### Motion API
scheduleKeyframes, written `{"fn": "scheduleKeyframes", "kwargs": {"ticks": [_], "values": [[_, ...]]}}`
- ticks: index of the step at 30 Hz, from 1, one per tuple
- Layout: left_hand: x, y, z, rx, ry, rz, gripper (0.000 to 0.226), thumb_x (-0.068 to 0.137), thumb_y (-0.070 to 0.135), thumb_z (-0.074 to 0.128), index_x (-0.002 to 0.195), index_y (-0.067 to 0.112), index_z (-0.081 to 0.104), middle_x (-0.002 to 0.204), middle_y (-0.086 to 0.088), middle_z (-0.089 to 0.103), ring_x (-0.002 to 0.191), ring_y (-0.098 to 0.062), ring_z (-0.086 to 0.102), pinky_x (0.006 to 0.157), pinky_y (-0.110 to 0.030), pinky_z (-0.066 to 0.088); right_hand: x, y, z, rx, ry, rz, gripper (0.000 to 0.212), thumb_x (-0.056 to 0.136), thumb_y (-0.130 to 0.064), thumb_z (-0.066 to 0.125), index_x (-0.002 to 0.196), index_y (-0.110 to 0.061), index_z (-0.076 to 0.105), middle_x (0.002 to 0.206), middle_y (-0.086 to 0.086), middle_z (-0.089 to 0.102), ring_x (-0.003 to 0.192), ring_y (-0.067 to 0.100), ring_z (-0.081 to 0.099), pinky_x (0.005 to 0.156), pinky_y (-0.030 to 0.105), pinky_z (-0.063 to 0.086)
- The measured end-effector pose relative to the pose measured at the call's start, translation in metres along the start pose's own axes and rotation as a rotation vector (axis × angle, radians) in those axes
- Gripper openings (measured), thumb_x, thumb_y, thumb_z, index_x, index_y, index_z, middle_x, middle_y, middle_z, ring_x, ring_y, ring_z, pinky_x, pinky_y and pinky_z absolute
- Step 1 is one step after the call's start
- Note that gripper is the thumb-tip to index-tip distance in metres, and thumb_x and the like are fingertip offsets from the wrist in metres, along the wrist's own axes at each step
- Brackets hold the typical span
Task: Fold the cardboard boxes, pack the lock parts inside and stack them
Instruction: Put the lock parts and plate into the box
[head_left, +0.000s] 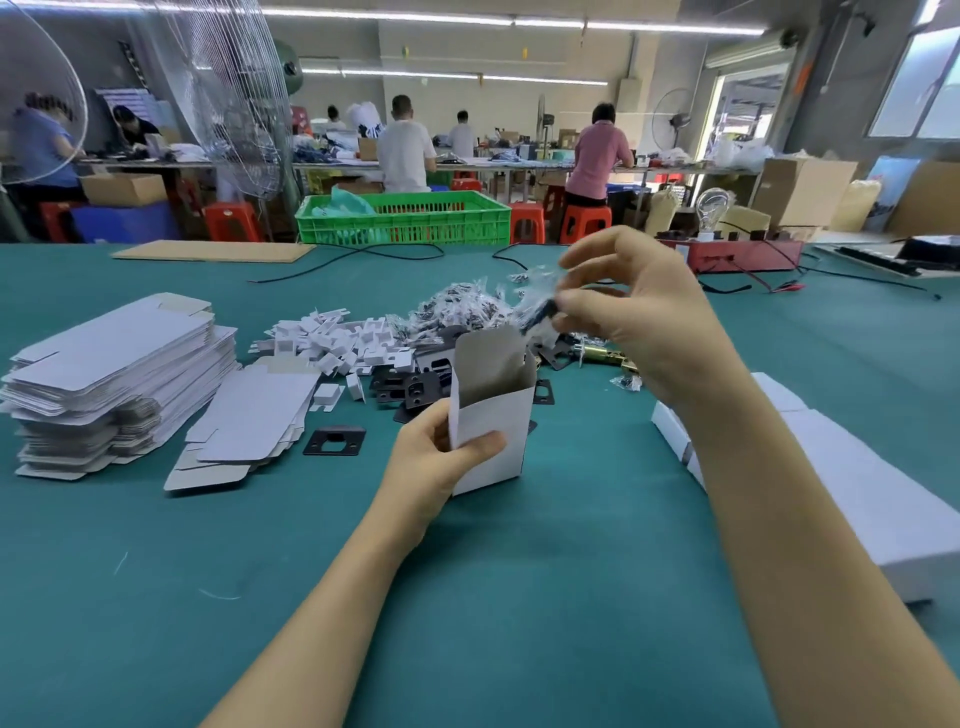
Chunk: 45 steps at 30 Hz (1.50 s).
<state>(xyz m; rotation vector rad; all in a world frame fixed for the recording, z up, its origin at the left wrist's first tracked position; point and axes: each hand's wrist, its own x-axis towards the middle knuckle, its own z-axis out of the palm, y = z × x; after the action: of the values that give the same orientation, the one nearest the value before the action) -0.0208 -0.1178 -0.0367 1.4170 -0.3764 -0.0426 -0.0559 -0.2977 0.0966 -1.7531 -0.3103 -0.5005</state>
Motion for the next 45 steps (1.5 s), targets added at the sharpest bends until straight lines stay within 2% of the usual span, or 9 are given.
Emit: {"fn": "scheduleKeyframes", "kwargs": {"ticks": [5, 10, 21, 26, 31, 34, 37, 41, 45], "values": [[-0.001, 0.002, 0.001, 0.005, -0.008, 0.016, 0.032, 0.070, 0.019, 0.079, 0.099, 0.033, 0.075, 0.101, 0.003, 0.076, 0.091, -0.010, 0.070, 0.076, -0.022, 0.057, -0.006, -0.016, 0.018, -0.438, -0.221, -0.205, 0.015, 0.085, 0.000, 0.066, 0.090, -0.014, 0.065, 0.083, -0.001, 0.067, 0.081, 0.010, 0.062, 0.069, 0.013, 0.045], [-0.001, 0.003, 0.003, -0.019, -0.015, 0.009, 0.036, 0.072, 0.017, 0.078, 0.105, 0.027, 0.072, 0.100, 0.004, 0.076, 0.088, -0.006, 0.070, 0.068, -0.016, 0.053, -0.008, -0.004, 0.029, -0.647, -0.304, -0.226, 0.018, 0.081, 0.006, 0.060, 0.089, -0.008, 0.067, 0.085, 0.003, 0.069, 0.074, 0.014, 0.057, 0.069, 0.019, 0.045], [-0.001, 0.001, 0.005, -0.018, 0.003, 0.024, 0.035, 0.073, 0.021, 0.076, 0.106, 0.029, 0.070, 0.099, 0.006, 0.075, 0.087, -0.007, 0.070, 0.068, -0.017, 0.053, -0.007, 0.008, 0.031, -0.600, -0.303, -0.208, 0.016, 0.084, 0.004, 0.063, 0.094, -0.005, 0.072, 0.089, 0.003, 0.070, 0.084, 0.018, 0.066, 0.077, 0.023, 0.051], [0.000, -0.001, 0.005, -0.025, 0.007, 0.005, 0.029, 0.071, 0.022, 0.077, 0.097, 0.036, 0.073, 0.100, 0.003, 0.076, 0.089, -0.012, 0.070, 0.071, -0.022, 0.056, -0.006, 0.011, 0.041, -0.592, -0.177, -0.234, 0.025, 0.081, 0.009, 0.056, 0.089, -0.007, 0.074, 0.088, 0.005, 0.071, 0.083, 0.016, 0.064, 0.079, 0.029, 0.050], [0.002, -0.002, 0.004, 0.034, 0.005, 0.002, 0.026, 0.071, 0.024, 0.076, 0.094, 0.036, 0.072, 0.096, 0.002, 0.075, 0.088, -0.011, 0.067, 0.076, -0.025, 0.053, -0.009, 0.017, 0.049, -0.694, -0.339, -0.256, 0.031, 0.081, 0.009, 0.050, 0.093, -0.005, 0.074, 0.092, 0.007, 0.070, 0.080, 0.013, 0.057, 0.073, 0.018, 0.042], [0.002, -0.003, 0.004, 0.049, 0.002, 0.012, 0.025, 0.072, 0.023, 0.076, 0.093, 0.035, 0.073, 0.098, 0.000, 0.075, 0.090, -0.011, 0.067, 0.079, -0.028, 0.053, -0.009, 0.019, 0.051, -0.768, -0.408, -0.263, 0.033, 0.082, 0.007, 0.048, 0.096, -0.007, 0.075, 0.093, 0.007, 0.073, 0.084, 0.018, 0.061, 0.074, 0.026, 0.046], [0.002, -0.003, 0.003, 0.052, 0.003, 0.006, 0.025, 0.072, 0.023, 0.077, 0.093, 0.034, 0.072, 0.100, -0.003, 0.074, 0.090, -0.012, 0.067, 0.080, -0.031, 0.053, -0.008, 0.020, 0.050, -0.813, -0.393, -0.288, 0.031, 0.083, 0.004, 0.049, 0.096, -0.008, 0.074, 0.087, 0.006, 0.072, 0.080, 0.021, 0.059, 0.072, 0.032, 0.046], [0.001, -0.002, 0.003, -0.006, -0.001, -0.008, 0.027, 0.073, 0.024, 0.077, 0.098, 0.031, 0.073, 0.101, -0.002, 0.075, 0.092, -0.014, 0.069, 0.076, -0.027, 0.054, -0.007, 0.020, 0.043, -0.738, -0.345, -0.277, 0.021, 0.087, -0.001, 0.054, 0.096, -0.007, 0.071, 0.074, -0.001, 0.064, 0.069, 0.016, 0.054, 0.064, 0.021, 0.042], [-0.001, 0.001, 0.001, -0.144, -0.026, -0.037, 0.027, 0.074, 0.022, 0.078, 0.101, 0.026, 0.075, 0.105, -0.005, 0.075, 0.096, -0.020, 0.072, 0.073, -0.027, 0.056, -0.003, 0.023, 0.032, -0.501, 0.005, -0.241, 0.015, 0.090, -0.008, 0.059, 0.098, -0.012, 0.071, 0.086, -0.005, 0.070, 0.079, 0.005, 0.063, 0.071, 0.010, 0.045]]}}
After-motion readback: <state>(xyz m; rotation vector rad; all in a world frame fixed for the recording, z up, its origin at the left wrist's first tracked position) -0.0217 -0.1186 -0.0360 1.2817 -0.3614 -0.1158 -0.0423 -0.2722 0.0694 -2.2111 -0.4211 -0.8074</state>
